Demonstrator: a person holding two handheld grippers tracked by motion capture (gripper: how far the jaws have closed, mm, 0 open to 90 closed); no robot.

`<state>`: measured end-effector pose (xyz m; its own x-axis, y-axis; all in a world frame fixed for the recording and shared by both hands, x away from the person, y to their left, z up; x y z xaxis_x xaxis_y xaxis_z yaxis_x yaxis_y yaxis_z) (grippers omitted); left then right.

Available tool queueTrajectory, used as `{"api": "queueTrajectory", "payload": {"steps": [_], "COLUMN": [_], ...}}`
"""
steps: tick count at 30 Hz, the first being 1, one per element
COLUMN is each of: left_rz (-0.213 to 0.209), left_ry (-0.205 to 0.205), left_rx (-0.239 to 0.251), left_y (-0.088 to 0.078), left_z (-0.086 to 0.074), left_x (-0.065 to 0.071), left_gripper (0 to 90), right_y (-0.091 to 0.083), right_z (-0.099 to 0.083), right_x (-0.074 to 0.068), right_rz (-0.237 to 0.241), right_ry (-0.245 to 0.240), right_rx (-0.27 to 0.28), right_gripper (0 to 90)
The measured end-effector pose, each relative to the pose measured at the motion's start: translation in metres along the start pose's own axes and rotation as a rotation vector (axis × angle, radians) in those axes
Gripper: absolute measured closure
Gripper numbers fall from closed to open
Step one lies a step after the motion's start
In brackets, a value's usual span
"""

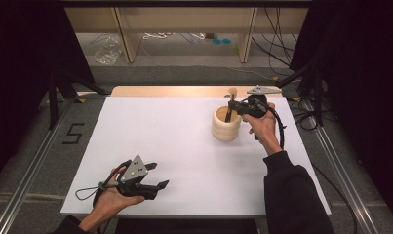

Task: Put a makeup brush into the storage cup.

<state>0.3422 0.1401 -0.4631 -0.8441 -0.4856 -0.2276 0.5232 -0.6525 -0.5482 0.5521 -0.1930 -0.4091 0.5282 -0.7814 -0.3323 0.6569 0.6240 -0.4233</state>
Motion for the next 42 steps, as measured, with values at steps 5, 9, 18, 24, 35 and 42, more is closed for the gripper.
{"api": "queueTrajectory", "payload": {"steps": [5,9,18,24,35,42], "left_rz": [0.000,0.003,-0.003,0.003,-0.001,0.016], "left_ry": [0.001,-0.013,-0.001,-0.012,-0.018,0.005], "left_rx": [-0.001,0.011,-0.002,0.009,0.009,0.011], "left_y": [0.000,0.001,0.000,0.000,0.000,-0.001], "left_z": [0.000,0.001,0.000,0.000,0.000,0.001], "left_x": [0.000,0.001,0.000,0.000,-0.001,-0.003], "left_gripper": [29.9,29.9,30.1,30.1,29.7,29.5], "right_y": [0.002,0.004,0.004,-0.005,-0.022,-0.031], "right_z": [-0.005,-0.007,-0.012,-0.009,-0.007,-0.006], "right_x": [0.003,0.005,0.007,0.009,0.003,-0.012], "right_rz": [-0.001,-0.009,-0.039,-0.078,-0.085,-0.077], "right_ry": [0.023,0.026,0.033,0.047,0.046,0.026], "right_rx": [-0.015,-0.023,-0.051,-0.037,-0.006,0.024], "right_gripper": [84.1,84.0,62.8,45.8,34.7,28.1]}}
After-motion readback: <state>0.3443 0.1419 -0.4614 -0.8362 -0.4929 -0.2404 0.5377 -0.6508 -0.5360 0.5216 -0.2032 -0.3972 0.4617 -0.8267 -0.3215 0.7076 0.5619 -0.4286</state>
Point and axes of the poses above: each handheld gripper's, and its own axes: y roughly forward along the jaws, z roughly out of its top, x roughly to its right, the point moved 4 cm from there along y, roughly forward along the jaws, and after that the axes turned 14 degrees about y, right-handed, at the moved point
